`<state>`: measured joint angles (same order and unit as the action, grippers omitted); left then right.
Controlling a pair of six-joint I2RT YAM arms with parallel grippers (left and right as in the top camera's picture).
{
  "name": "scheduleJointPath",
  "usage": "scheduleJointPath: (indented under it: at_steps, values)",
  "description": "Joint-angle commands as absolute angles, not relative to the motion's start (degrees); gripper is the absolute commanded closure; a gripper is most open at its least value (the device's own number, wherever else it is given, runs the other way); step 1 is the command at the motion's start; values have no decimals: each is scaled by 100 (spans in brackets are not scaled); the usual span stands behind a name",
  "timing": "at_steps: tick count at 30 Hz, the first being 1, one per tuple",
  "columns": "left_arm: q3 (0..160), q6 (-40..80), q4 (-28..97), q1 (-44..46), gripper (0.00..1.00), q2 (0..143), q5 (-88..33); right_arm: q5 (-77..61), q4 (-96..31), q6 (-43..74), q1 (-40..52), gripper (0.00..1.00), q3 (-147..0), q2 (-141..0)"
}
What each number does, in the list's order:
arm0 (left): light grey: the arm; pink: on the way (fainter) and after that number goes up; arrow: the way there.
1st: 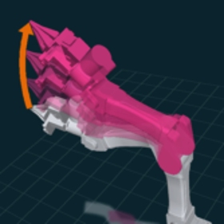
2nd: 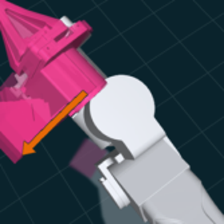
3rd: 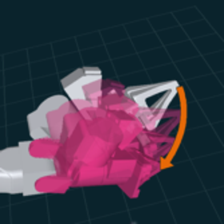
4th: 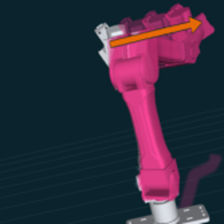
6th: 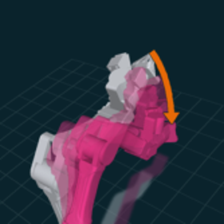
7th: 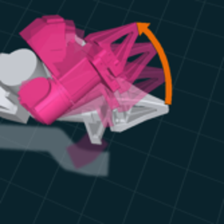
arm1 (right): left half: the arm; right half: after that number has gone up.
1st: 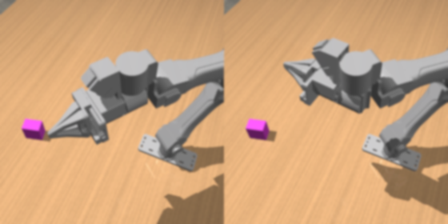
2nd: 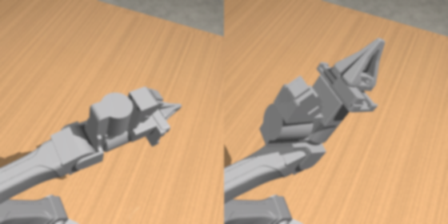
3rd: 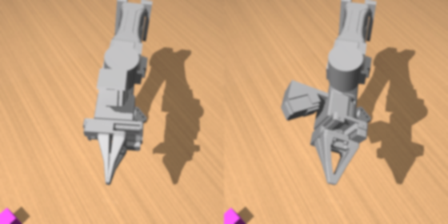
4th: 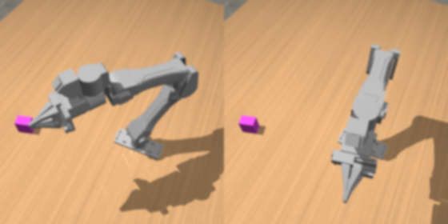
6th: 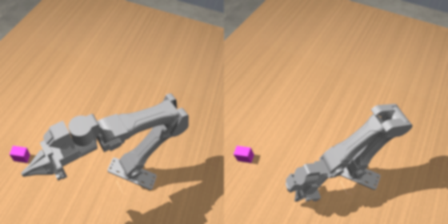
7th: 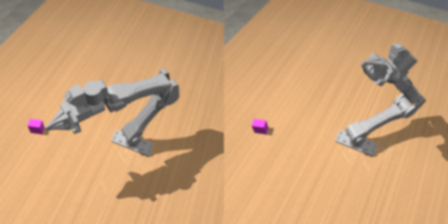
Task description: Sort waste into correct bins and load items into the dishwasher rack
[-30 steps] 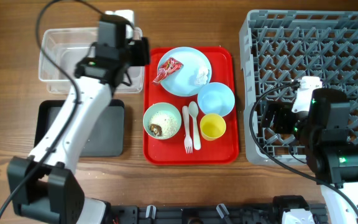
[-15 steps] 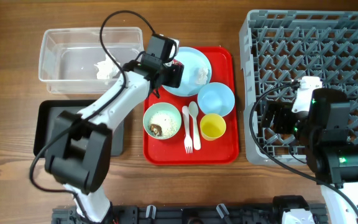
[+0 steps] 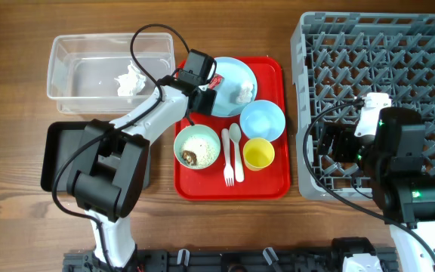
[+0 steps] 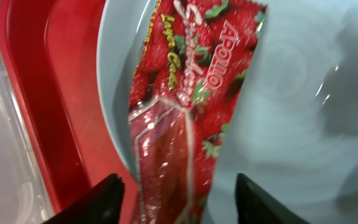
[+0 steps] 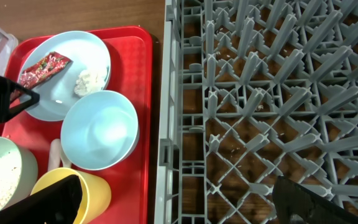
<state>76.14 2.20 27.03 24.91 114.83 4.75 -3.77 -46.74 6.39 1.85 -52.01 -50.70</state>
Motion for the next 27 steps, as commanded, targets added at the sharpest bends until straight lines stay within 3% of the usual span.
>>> scheduleJointPath:
  at_steps: [1, 10, 27]
  values:
    - [7651, 169, 2812, 2491, 49, 11542, 635, -276, -4681, 613, 207, 0, -5321, -5081]
    - [7651, 172, 2832, 2491, 78, 11432, 637, -274, -4681, 613, 207, 0, -5321, -5081]
    - [7651, 174, 2886, 2493, 87, 11126, 893, -274, -4683, 611, 207, 0, -5321, -5081]
